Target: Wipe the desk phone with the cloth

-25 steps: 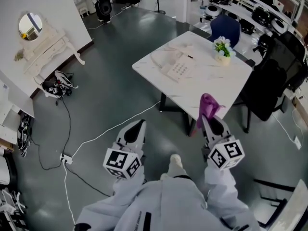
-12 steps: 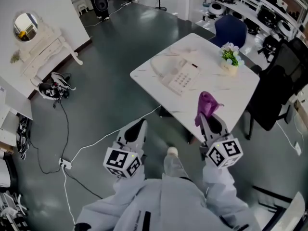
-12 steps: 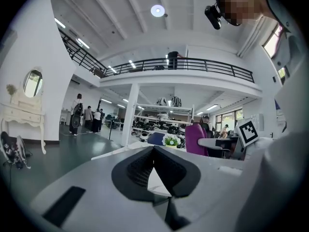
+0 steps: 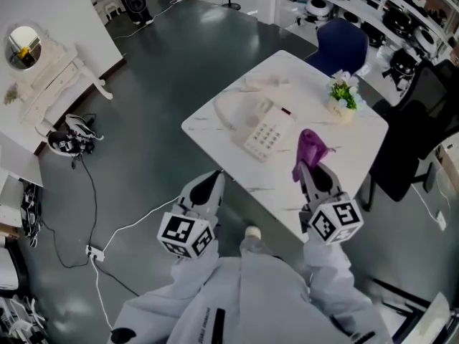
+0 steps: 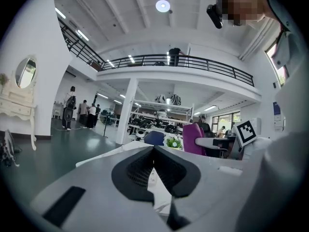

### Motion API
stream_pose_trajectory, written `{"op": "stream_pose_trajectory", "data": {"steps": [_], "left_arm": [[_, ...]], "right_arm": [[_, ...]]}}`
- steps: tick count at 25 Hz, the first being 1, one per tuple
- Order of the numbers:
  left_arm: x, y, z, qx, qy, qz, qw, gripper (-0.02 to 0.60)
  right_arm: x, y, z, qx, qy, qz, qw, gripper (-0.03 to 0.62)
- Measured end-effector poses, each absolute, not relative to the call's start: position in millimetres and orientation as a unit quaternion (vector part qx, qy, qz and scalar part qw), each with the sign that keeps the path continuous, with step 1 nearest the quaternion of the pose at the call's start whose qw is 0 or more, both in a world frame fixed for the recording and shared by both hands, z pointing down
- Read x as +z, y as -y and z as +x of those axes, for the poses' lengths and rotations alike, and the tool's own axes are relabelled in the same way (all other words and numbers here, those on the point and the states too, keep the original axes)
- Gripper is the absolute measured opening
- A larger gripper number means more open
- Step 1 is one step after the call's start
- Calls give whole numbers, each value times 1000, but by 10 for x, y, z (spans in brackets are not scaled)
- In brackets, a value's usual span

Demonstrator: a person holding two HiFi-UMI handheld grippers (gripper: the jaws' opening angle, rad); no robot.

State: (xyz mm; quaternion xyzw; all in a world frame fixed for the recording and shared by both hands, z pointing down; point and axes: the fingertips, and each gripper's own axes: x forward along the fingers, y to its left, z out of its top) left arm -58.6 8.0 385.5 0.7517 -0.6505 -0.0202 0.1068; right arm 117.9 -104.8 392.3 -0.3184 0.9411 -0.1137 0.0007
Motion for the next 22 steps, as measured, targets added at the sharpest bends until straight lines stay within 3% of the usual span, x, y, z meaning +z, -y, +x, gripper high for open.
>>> {"op": "stream_pose_trajectory", "data": {"steps": [22], "left_arm": [[4251,1165,-789,1,608,777,161,-3]], "right_arm": [[4317,2301,1002,-139,-910,-388,-39,38]]}}
